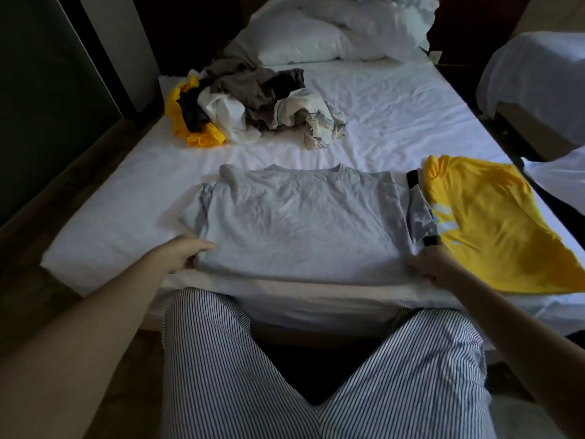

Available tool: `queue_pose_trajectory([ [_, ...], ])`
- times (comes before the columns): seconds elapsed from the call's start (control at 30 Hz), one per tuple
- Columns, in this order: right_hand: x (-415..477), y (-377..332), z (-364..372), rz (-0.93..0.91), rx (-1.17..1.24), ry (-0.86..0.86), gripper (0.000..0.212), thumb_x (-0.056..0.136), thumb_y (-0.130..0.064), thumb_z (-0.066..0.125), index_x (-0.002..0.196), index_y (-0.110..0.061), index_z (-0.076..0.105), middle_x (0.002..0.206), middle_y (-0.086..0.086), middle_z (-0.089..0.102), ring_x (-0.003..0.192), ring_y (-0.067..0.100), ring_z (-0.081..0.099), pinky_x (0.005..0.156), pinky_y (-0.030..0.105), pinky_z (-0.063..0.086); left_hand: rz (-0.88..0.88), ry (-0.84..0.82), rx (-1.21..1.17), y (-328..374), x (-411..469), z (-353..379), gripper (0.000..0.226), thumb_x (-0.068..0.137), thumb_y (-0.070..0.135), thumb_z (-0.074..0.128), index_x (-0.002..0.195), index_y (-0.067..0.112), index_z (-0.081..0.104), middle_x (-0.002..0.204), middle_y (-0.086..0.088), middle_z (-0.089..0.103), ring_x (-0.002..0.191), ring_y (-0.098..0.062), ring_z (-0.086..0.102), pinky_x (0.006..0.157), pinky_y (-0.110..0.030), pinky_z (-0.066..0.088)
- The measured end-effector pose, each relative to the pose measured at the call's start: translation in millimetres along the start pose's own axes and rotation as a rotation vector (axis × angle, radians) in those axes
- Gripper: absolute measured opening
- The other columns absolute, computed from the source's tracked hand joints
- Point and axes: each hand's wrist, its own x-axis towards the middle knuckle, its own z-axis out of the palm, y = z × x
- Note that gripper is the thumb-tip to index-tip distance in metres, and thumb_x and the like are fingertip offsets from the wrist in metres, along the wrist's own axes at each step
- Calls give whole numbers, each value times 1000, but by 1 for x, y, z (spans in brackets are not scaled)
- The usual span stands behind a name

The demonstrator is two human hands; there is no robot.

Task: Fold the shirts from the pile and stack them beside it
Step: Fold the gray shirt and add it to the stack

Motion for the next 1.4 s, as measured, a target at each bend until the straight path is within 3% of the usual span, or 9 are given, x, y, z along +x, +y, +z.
queue_pose_trajectory([
  [0.1,9,-32,-9,-172,-150,105,10,78,-12,61,75,-3,58,70,16,61,74,32,58,62,30,40,39,-53,-83,27,8,6,42,93,19,60,132,4,51,130,-10,57,117,-27,55,91,-35,44],
  [0.27,39,-82,6,-302,-115,144,15,86,-17,54,91,-4,60,89,15,61,88,32,58,70,31,38,83,-163,-268,65,26,18,37,98,18,51,132,5,50,128,-11,57,97,-22,59,96,-38,41],
  [0.43,91,-93,22,-278,-39,162,18,87,-14,54,103,-7,58,111,23,57,104,38,55,74,32,38,81,-103,-297,92,58,34,25,98,22,51,122,16,52,119,-7,55,111,-25,53,94,-37,40],
  [0.57,115,-105,21,-99,71,387,35,90,-13,46,121,4,48,130,28,43,122,42,39,100,43,31,102,-9,-316,110,90,36,42,92,28,60,131,12,54,128,-6,58,117,-26,55,91,-35,43],
  [0.87,144,-110,12,-118,227,424,22,93,-12,49,109,1,56,114,27,57,107,43,52,83,40,40,226,335,-330,122,139,45,26,90,29,63,112,15,64,94,-1,63,88,-19,59,85,-27,45],
  [0.93,142,-108,14,-137,210,441,22,93,-12,49,109,2,54,117,27,55,107,43,50,83,41,38,197,443,-252,115,141,43,12,92,19,60,97,9,64,78,-1,58,76,-17,55,76,-26,41],
  [1.13,108,-121,40,-417,-100,509,51,91,-29,43,136,-5,41,144,21,34,132,37,30,108,43,18,637,644,615,118,123,63,64,91,31,55,146,8,30,145,-17,41,128,-37,42,103,-48,37],
  [1.27,79,-125,67,-779,-335,134,61,94,-51,22,145,-20,35,155,8,24,144,27,19,114,36,8,1067,180,800,105,94,120,60,93,42,29,145,13,37,147,-16,40,136,-32,37,110,-45,28],
  [1.4,85,-107,75,-956,-573,39,67,88,-59,4,147,-33,23,153,-6,28,143,18,25,112,28,5,1044,-15,1227,80,95,145,72,83,58,0,148,37,22,158,5,19,146,-15,15,114,-33,6],
])
